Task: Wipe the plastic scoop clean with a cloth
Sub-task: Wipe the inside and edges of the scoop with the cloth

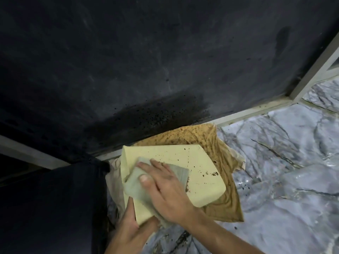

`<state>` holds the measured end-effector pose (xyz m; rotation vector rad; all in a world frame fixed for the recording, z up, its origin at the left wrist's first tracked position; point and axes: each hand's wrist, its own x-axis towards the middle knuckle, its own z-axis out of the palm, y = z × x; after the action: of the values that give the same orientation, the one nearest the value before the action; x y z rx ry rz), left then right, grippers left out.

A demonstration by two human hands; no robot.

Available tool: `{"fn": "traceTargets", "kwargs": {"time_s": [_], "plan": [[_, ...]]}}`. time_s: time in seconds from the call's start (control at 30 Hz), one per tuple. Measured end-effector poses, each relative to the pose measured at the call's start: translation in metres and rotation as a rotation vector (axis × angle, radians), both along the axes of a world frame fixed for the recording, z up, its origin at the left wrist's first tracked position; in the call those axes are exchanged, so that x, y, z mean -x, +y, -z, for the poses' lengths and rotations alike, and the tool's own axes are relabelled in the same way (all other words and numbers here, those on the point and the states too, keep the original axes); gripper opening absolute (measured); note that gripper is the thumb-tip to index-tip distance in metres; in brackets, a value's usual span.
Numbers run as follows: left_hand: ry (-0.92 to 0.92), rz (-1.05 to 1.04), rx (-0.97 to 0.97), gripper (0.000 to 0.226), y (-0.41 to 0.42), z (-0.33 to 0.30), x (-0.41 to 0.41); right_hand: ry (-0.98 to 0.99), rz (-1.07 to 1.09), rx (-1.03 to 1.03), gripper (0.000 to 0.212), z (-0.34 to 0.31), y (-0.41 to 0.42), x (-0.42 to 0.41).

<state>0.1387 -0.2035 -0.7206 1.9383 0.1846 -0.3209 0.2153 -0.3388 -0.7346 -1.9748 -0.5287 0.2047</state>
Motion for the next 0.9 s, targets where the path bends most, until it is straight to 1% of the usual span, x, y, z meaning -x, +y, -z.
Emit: {"fn": "traceTargets", "kwargs": {"time_s": [0.07,0.13,0.2,0.27,0.33,0.4,0.47,0.53,0.6,0.67,0.77,0.9], "plan": [[-0.027,-0.008,-0.023,0.095,0.003,0.002,-0.003,-0.116,-0.074,0.179,0.053,0.004,0.012,-0.003],[-0.032,-0.045,0.015,0.095,0.002,0.006,-0.004,-0.159,-0.159,0.274,0.061,0.007,0.01,-0.007],[-0.005,-0.076,0.057,0.089,-0.002,0.005,-0.004,-0.095,-0.152,0.351,0.067,0.017,-0.003,-0.016],[-0.002,-0.11,0.071,0.086,-0.003,0.006,-0.002,0.0,-0.071,0.46,0.072,0.033,-0.025,-0.029],[0.003,-0.154,0.072,0.081,-0.003,0.008,0.001,0.071,0.033,0.522,0.076,0.051,-0.053,-0.041],[0.021,-0.178,0.089,0.079,-0.004,0.009,0.0,0.146,0.133,0.527,0.081,0.069,-0.079,-0.054],[0.039,-0.194,0.095,0.084,-0.006,0.009,-0.002,0.226,0.244,0.479,0.084,0.083,-0.095,-0.066],[0.038,-0.17,0.08,0.089,-0.008,0.004,-0.004,0.262,0.359,0.459,0.084,0.088,-0.093,-0.069],[0.023,-0.127,0.055,0.089,-0.009,0.0,-0.004,0.254,0.407,0.524,0.08,0.082,-0.078,-0.059],[0.007,-0.094,0.025,0.091,-0.008,0.002,-0.003,0.235,0.37,0.525,0.076,0.066,-0.056,-0.042],[-0.032,-0.028,-0.003,0.098,-0.009,0.006,-0.004,0.147,0.216,0.439,0.071,0.032,-0.018,-0.019],[-0.109,0.03,-0.058,0.11,-0.011,0.006,-0.007,-0.009,0.012,0.361,0.064,0.012,0.02,-0.034]]}}
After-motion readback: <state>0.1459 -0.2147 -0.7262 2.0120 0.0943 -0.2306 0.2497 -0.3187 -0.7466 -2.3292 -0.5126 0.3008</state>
